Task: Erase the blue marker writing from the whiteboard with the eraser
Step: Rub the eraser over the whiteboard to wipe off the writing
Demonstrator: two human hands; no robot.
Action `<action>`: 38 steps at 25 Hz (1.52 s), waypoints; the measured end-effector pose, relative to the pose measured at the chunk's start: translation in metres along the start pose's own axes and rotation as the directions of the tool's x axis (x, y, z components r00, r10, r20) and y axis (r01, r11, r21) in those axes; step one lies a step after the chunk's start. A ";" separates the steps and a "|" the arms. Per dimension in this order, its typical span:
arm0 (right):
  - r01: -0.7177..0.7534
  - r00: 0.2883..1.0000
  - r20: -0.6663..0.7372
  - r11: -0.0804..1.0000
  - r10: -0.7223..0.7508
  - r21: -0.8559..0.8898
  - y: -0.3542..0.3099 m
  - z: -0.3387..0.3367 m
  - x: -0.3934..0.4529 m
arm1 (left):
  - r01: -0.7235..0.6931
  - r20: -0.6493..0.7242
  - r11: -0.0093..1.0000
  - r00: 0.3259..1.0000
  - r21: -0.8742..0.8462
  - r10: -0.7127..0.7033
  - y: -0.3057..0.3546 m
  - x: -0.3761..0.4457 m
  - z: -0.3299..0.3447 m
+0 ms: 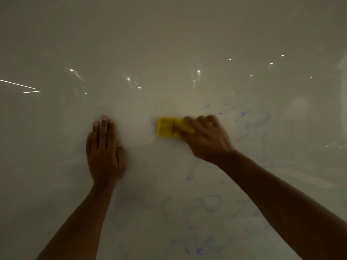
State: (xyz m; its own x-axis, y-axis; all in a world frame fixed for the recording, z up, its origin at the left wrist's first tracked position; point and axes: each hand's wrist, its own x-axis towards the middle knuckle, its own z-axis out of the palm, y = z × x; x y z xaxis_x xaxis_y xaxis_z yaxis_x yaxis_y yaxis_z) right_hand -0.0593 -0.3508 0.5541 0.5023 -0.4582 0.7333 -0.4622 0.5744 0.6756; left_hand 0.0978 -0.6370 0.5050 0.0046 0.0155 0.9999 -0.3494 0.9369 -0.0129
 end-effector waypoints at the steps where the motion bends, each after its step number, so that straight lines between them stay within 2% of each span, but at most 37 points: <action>1: -0.180 0.983 -0.026 0.983 0.180 -0.014 -0.001 0.000 0.001 | -0.004 0.011 1.000 1.000 0.024 0.004 0.000 0.001 0.001; 2: -0.228 0.973 -0.033 0.973 0.229 0.013 -0.012 0.002 -0.003 | -0.013 0.020 0.999 1.000 0.041 0.013 0.001 0.001 0.001; 3: -0.131 0.991 -0.010 0.989 0.132 0.071 -0.025 0.003 -0.010 | -0.040 0.025 0.998 0.999 0.048 0.039 0.003 0.002 0.000; 4: 0.089 0.996 0.001 0.988 -0.090 0.122 -0.036 0.001 -0.020 | -0.093 0.027 0.994 0.995 0.049 0.091 0.005 0.003 0.001; 5: 0.281 0.959 0.000 0.949 -0.284 0.142 -0.035 -0.003 -0.029 | -0.162 0.039 0.986 0.986 0.047 0.160 0.006 0.005 0.002; 6: 0.359 0.932 0.001 0.922 -0.363 0.147 -0.020 -0.008 -0.034 | -0.234 0.059 0.971 0.971 0.042 0.231 0.005 0.007 0.003; 7: 0.300 0.953 0.012 0.946 -0.304 0.125 -0.001 -0.010 -0.036 | -0.288 0.079 0.957 0.955 0.040 0.285 0.004 0.009 0.003; 8: 0.094 0.996 0.000 0.992 -0.094 0.085 0.016 -0.012 -0.037 | -0.319 0.092 0.947 0.945 0.042 0.315 0.004 0.011 0.002; 9: -0.191 0.981 -0.012 0.980 0.192 0.051 0.027 -0.015 -0.036 | -0.331 0.098 0.943 0.941 0.045 0.325 0.004 0.013 0.003; 10: -0.417 0.909 -0.010 0.909 0.417 0.017 0.028 -0.016 -0.038 | -0.329 0.099 0.943 0.941 0.044 0.324 0.006 0.015 0.004; 11: -0.505 0.863 -0.012 0.863 0.505 -0.016 0.021 -0.014 -0.041 | -0.321 0.098 0.946 0.943 0.039 0.316 0.010 0.018 0.006; 12: -0.450 0.893 0.002 0.893 0.450 -0.003 0.008 -0.010 -0.043 | -0.312 0.094 0.949 0.947 0.035 0.308 0.016 0.020 0.007; 13: -0.251 0.968 0.036 0.967 0.250 0.042 -0.001 -0.009 -0.047 | -0.304 0.087 0.952 0.950 0.033 0.300 0.022 0.024 0.009; 14: 0.008 0.997 0.071 0.997 -0.013 0.072 -0.001 -0.011 -0.051 | -0.292 0.082 0.956 0.954 0.030 0.288 0.028 0.027 0.011; 15: 0.218 0.971 0.088 0.974 -0.224 0.067 0.011 -0.015 -0.050 | -0.280 0.081 0.960 0.957 0.021 0.277 0.033 0.030 0.013; 16: 0.283 0.955 0.082 0.958 -0.286 0.052 0.030 -0.018 -0.048 | -0.271 0.080 0.962 0.960 0.013 0.269 0.035 0.032 0.015; 17: 0.189 0.979 0.071 0.982 -0.190 0.023 0.047 -0.019 -0.045 | -0.264 0.078 0.964 0.962 0.009 0.263 0.036 0.032 0.016; 18: -0.044 0.998 0.035 0.999 0.045 -0.011 0.062 -0.020 -0.043 | -0.261 0.079 0.965 0.963 0.008 0.259 0.036 0.032 0.017; 19: -0.328 0.945 -0.002 0.943 0.328 -0.058 0.071 -0.022 -0.041 | -0.263 0.086 0.965 0.961 0.008 0.262 0.034 0.033 0.017; 20: -0.538 0.843 -0.039 0.836 0.537 -0.105 0.072 -0.023 -0.039 | -0.272 0.097 0.962 0.958 0.006 0.270 0.032 0.034 0.016; 21: -0.630 0.775 -0.053 0.765 0.630 -0.133 0.064 -0.020 -0.038 | -0.285 0.110 0.959 0.953 -0.004 0.284 0.030 0.035 0.015; 22: -0.651 0.757 -0.051 0.747 0.651 -0.131 0.049 -0.017 -0.037 | -0.300 0.120 0.954 0.946 -0.023 0.301 0.028 0.037 0.013; 23: -0.614 0.789 -0.030 0.785 0.614 -0.085 0.029 -0.013 -0.036 | -0.313 0.124 0.949 0.941 -0.040 0.316 0.026 0.039 0.011; 24: -0.513 0.858 0.000 0.858 0.513 -0.005 0.003 -0.011 -0.037 | -0.322 0.123 0.945 0.937 -0.056 0.326 0.023 0.041 0.009; 26: -0.144 0.990 0.018 0.976 0.143 0.165 -0.053 -0.009 -0.050 | -0.323 0.091 0.942 0.940 -0.090 0.330 0.020 0.042 0.006; 27: 0.074 0.997 -0.001 0.974 -0.075 0.213 -0.078 -0.010 -0.058 | -0.311 0.073 0.944 0.945 -0.108 0.319 0.019 0.043 0.005; 28: 0.228 0.973 -0.002 0.949 -0.233 0.219 -0.094 -0.011 -0.063 | -0.295 0.063 0.947 0.950 -0.128 0.305 0.019 0.042 0.004; 29: 0.293 0.954 0.006 0.934 -0.300 0.206 -0.100 -0.010 -0.065 | -0.282 0.056 0.947 0.954 -0.151 0.293 0.018 0.042 0.004; 30: 0.255 0.964 0.031 0.952 -0.264 0.171 -0.098 -0.007 -0.062 | -0.271 0.048 0.947 0.958 -0.172 0.283 0.019 0.040 0.004; 32: -0.044 0.998 0.039 0.996 0.041 0.074 -0.088 0.001 -0.042 | -0.266 0.025 0.944 0.961 -0.197 0.276 0.018 0.039 0.004; 33: -0.184 0.983 0.029 0.982 0.183 0.043 -0.088 0.002 -0.031 | -0.264 0.017 0.942 0.962 -0.205 0.273 0.018 0.040 0.004; 34: -0.248 0.968 0.042 0.968 0.247 0.045 -0.094 0.002 -0.023 | -0.262 0.015 0.941 0.962 -0.212 0.271 0.017 0.040 0.004; 35: -0.229 0.973 0.051 0.971 0.226 0.069 -0.107 0.001 -0.021 | -0.261 0.014 0.941 0.963 -0.217 0.270 0.016 0.039 0.004; 36: -0.135 0.990 0.062 0.986 0.130 0.097 -0.124 0.000 -0.025 | -0.262 0.013 0.940 0.962 -0.218 0.272 0.016 0.038 0.004; 38: 0.157 0.983 0.069 0.978 -0.168 0.140 -0.147 -0.005 -0.045 | -0.274 0.011 0.940 0.959 -0.202 0.282 0.015 0.039 0.004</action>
State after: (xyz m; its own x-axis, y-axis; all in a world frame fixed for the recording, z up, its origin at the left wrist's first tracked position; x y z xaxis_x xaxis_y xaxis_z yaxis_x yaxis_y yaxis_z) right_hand -0.0102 -0.4113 0.4220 0.5208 -0.5939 0.6132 -0.4754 0.3949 0.7862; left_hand 0.0891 -0.6236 0.5435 -0.1045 0.2753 0.9557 -0.1408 0.9471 -0.2883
